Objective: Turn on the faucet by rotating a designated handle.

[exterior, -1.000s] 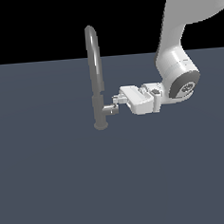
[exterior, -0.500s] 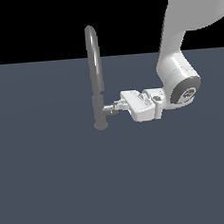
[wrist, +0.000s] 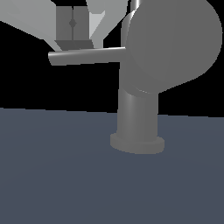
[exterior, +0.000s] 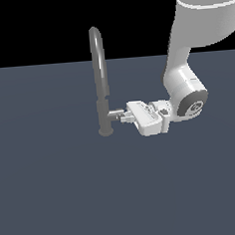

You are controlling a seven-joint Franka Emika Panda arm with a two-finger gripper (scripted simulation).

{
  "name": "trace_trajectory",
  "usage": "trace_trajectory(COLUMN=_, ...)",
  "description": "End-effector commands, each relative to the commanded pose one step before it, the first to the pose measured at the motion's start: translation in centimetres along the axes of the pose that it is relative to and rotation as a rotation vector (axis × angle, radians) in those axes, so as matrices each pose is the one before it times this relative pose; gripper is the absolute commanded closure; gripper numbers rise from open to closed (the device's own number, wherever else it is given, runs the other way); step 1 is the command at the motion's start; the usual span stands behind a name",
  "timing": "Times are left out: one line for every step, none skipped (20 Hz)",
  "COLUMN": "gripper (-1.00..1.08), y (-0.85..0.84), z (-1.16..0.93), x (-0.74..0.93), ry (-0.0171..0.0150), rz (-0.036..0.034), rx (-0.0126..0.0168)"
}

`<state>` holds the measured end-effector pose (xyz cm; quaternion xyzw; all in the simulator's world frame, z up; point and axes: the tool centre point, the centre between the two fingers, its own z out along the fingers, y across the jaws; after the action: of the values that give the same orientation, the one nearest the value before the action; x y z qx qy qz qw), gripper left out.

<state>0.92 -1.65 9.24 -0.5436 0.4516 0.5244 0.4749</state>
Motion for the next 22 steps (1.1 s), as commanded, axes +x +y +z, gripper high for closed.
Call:
trace_trajectory(gripper=1.08, y=0.091, z=-0.003, x=1.243, ry=0.00064, rz=0.01205, rx=0.00236)
trace_trajectory(gripper=1.08, y=-0.036, z=-0.002, x=0.435, ry=0.00005, rz=0.00289, rx=0.00045)
trace_trajectory(gripper=1.08, y=-0.036, z=-0.002, x=0.43, ry=0.00005, rz=0.00285, rx=0.00044)
trace_trajectory(gripper=1.08, y=-0.036, z=-0.002, x=0.425, ry=0.00005, rz=0.00281, rx=0.00043)
trace_trajectory(gripper=1.08, y=-0.036, z=-0.002, x=0.422, ry=0.00005, rz=0.00281, rx=0.00043)
trace_trajectory(gripper=1.08, y=-0.035, z=-0.002, x=0.417, ry=0.00005, rz=0.00277, rx=0.00043)
trace_trajectory(gripper=1.08, y=-0.035, z=-0.002, x=0.412, ry=0.00005, rz=0.00273, rx=0.00042)
trace_trajectory(gripper=1.08, y=-0.035, z=-0.003, x=0.409, ry=0.00006, rz=0.00273, rx=0.00042)
trace_trajectory(gripper=1.08, y=-0.035, z=-0.003, x=0.404, ry=0.00006, rz=0.00269, rx=0.00041)
trace_trajectory(gripper=1.08, y=-0.035, z=-0.003, x=0.398, ry=0.00006, rz=0.00264, rx=0.00041)
trace_trajectory(gripper=1.08, y=-0.036, z=-0.004, x=0.394, ry=0.00006, rz=0.00264, rx=0.0004)
trace_trajectory(gripper=1.08, y=0.0, z=0.0, x=0.0, ry=0.0, rz=0.0, rx=0.0)
trace_trajectory(gripper=1.08, y=-1.028, z=-0.375, x=-3.767, ry=-0.00678, rz=-0.05601, rx=-0.01453)
trace_trajectory(gripper=1.08, y=-0.099, z=0.022, x=0.342, ry=0.0004, rz=0.00345, rx=0.0009)
trace_trajectory(gripper=1.08, y=-0.099, z=0.021, x=0.341, ry=0.0004, rz=0.00345, rx=0.0009)
trace_trajectory(gripper=1.08, y=-0.098, z=0.021, x=0.338, ry=0.0004, rz=0.00342, rx=0.00089)
trace_trajectory(gripper=1.08, y=-0.097, z=0.021, x=0.334, ry=0.0004, rz=0.00339, rx=0.00088)
trace_trajectory(gripper=1.08, y=-0.096, z=0.02, x=0.331, ry=0.0004, rz=0.00335, rx=0.00087)
trace_trajectory(gripper=1.08, y=-0.095, z=0.02, x=0.328, ry=0.00039, rz=0.00332, rx=0.00086)
trace_trajectory(gripper=1.08, y=-0.094, z=0.02, x=0.324, ry=0.00039, rz=0.00329, rx=0.00085)
trace_trajectory(gripper=1.08, y=-0.093, z=0.02, x=0.321, ry=0.00039, rz=0.00325, rx=0.00084)
trace_trajectory(gripper=1.08, y=-0.092, z=0.019, x=0.318, ry=0.00038, rz=0.00322, rx=0.00083)
